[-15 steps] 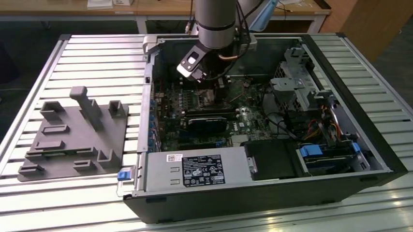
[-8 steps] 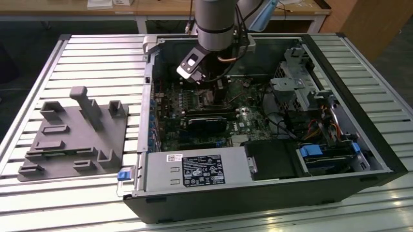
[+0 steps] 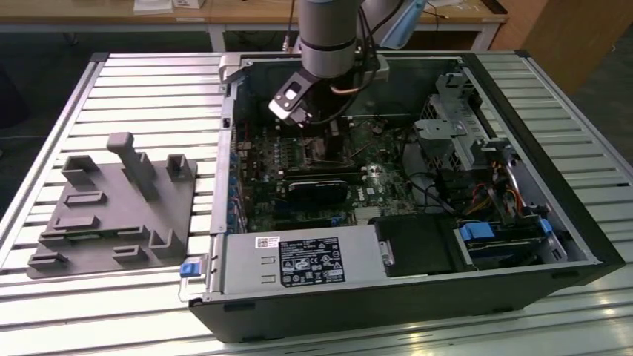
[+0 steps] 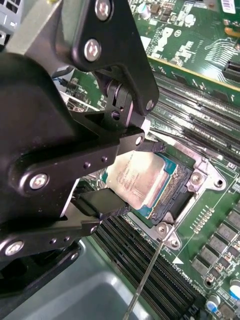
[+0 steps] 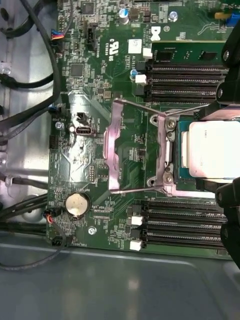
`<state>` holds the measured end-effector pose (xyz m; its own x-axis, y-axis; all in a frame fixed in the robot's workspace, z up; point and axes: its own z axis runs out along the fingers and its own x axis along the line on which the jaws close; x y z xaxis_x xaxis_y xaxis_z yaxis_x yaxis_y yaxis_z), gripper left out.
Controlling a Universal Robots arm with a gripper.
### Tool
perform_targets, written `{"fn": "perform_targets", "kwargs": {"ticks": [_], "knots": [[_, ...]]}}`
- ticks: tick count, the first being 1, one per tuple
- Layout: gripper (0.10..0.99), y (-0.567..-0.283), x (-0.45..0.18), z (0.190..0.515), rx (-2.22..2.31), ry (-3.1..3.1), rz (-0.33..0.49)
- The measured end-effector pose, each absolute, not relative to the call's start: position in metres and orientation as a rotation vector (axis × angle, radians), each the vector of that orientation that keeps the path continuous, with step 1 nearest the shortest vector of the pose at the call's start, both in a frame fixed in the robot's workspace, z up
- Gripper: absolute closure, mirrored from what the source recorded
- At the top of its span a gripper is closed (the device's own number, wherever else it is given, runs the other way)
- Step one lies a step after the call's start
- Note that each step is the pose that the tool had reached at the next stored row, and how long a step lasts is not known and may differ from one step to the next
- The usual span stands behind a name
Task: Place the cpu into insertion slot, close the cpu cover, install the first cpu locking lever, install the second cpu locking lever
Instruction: 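Place the cpu into insertion slot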
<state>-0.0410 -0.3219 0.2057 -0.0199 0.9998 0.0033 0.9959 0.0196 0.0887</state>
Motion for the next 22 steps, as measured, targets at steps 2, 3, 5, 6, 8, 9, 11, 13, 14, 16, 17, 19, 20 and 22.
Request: {"fn": "perform_targets", "kwargs": {"ticks": [2, 3, 5, 6, 8, 9, 11, 13, 14, 16, 17, 19, 20, 22], "knots": [[0.545, -0.322, -0.042, 0.205, 2.176, 2.179, 0.1], [0.545, -0.322, -0.042, 0.204, 2.188, 2.167, 0.1], [0.545, -0.322, -0.042, 0.203, 2.21, 2.143, 0.099], [0.545, -0.322, -0.042, 0.202, 2.22, 2.133, 0.098], [0.545, -0.321, -0.042, 0.201, 2.23, 2.121, 0.098], [0.545, -0.321, -0.042, 0.2, 2.232, 2.119, 0.098], [0.545, -0.32, -0.042, 0.199, 2.234, 2.118, 0.098], [0.545, -0.319, -0.042, 0.197, 2.234, 2.118, 0.098], [0.545, -0.319, -0.042, 0.196, 2.234, 2.118, 0.098], [0.545, -0.319, -0.043, 0.195, 2.23, 2.122, 0.098], [0.545, -0.319, -0.043, 0.195, 2.228, 2.124, 0.098], [0.545, -0.319, -0.043, 0.194, 2.225, 2.127, 0.098], [0.545, -0.319, -0.043, 0.194, 2.224, 2.129, 0.098], [0.545, -0.319, -0.044, 0.194, 2.223, 2.129, 0.098]]}}
